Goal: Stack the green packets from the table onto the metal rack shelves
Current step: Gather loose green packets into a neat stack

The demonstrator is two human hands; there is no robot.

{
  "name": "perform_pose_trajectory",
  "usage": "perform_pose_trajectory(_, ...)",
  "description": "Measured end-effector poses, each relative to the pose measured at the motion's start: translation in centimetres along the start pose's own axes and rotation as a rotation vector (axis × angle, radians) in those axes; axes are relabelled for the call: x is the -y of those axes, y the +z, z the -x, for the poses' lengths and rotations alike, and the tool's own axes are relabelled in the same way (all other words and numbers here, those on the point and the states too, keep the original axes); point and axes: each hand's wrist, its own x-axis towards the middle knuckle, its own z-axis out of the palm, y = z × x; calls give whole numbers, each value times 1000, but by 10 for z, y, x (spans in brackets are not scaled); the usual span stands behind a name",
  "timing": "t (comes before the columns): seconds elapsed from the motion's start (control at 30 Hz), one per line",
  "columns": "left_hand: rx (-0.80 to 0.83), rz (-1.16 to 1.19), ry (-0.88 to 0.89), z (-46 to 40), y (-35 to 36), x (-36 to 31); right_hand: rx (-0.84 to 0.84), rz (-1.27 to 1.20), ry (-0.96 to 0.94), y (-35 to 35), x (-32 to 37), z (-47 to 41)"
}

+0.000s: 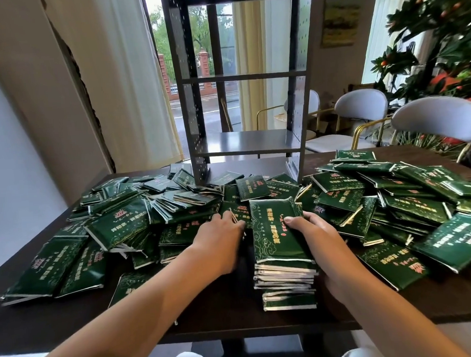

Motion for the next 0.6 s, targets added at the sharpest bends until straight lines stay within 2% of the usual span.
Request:
perform_pose_trajectory(0.23, -79, 202, -18, 1, -9, 6, 9, 1, 8, -1, -3, -2)
perform_pose_trajectory(0.4, -299, 357, -70, 3, -26, 11, 14, -9, -6, -2, -5, -4)
perform_pose_trajectory(0.6, -576, 676, -139, 4, -55, 21, 17, -17, -19, -2, -6, -7)
